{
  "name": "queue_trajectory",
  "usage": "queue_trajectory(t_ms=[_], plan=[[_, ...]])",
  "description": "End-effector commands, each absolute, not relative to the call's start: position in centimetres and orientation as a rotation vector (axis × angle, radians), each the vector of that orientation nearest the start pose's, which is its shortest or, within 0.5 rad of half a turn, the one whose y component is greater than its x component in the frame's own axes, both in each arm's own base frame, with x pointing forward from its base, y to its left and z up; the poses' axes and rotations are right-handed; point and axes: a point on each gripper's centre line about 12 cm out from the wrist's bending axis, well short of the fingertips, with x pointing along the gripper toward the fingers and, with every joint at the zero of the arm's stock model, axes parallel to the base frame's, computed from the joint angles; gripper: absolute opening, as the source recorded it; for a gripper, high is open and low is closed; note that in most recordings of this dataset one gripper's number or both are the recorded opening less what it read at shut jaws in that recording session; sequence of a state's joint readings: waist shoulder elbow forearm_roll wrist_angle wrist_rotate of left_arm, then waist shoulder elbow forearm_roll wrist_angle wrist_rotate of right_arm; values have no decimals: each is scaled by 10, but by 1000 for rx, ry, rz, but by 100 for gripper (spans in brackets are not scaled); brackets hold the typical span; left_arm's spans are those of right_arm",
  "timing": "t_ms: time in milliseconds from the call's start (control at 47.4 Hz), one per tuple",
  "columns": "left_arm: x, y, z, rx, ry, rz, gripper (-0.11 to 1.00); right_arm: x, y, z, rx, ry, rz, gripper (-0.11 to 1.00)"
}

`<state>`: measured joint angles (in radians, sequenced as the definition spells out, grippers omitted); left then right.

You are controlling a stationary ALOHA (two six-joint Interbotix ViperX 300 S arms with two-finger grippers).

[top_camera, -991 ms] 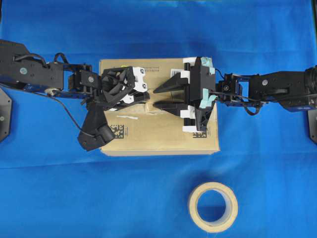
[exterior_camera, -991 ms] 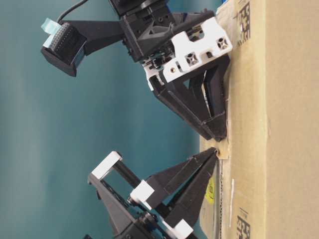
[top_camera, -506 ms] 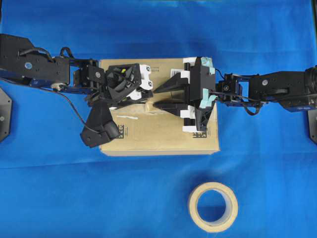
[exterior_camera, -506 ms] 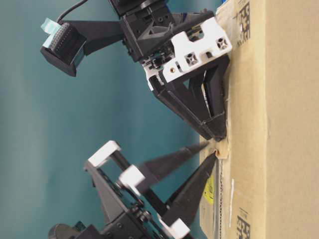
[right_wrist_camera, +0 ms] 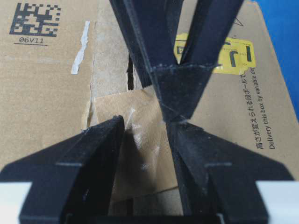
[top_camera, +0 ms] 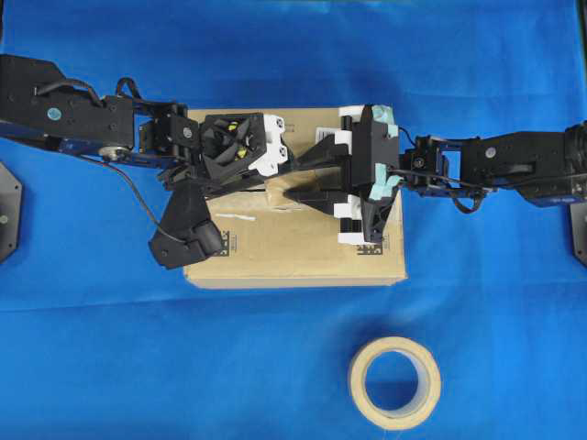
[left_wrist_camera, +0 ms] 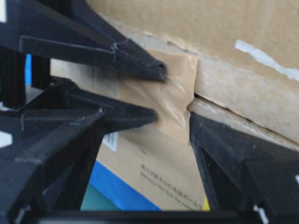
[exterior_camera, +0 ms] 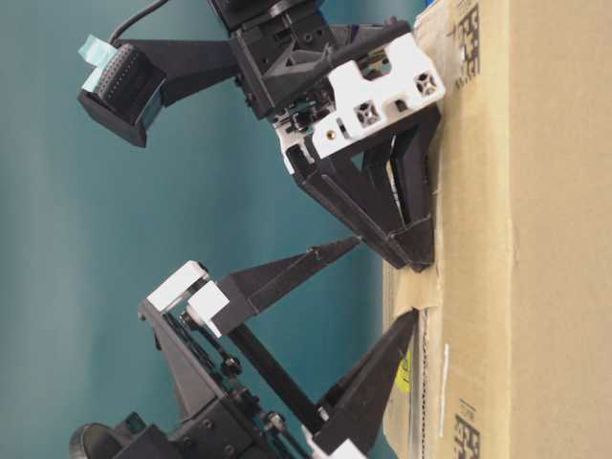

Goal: Apply tape along the seams of the closed cardboard box to seal it securely.

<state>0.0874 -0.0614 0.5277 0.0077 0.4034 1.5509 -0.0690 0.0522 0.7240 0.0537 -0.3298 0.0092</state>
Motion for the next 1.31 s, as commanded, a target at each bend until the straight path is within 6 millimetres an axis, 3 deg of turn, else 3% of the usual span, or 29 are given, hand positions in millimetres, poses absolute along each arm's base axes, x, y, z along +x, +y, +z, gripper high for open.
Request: queue_trajectory(t_ms=[0, 232, 612, 801, 991, 1286], plan=[[383, 37, 213, 1430, 768, -621, 70, 396, -31, 167, 72, 432, -102, 45], [385, 42, 215, 1529, 855, -695, 70, 395, -30, 166, 72, 436, -101, 45], [395, 40, 218, 1526, 878, -716, 70, 393, -28, 165, 71, 438, -96, 45], [393, 35, 236, 1513, 817, -644, 70, 392, -28, 165, 71, 443, -96, 45], [385, 25, 262, 1404, 677, -470, 70, 386, -28, 165, 78, 444, -101, 45], [358, 11, 272, 1092, 480, -247, 69, 369, -27, 178, 85, 416, -104, 45]])
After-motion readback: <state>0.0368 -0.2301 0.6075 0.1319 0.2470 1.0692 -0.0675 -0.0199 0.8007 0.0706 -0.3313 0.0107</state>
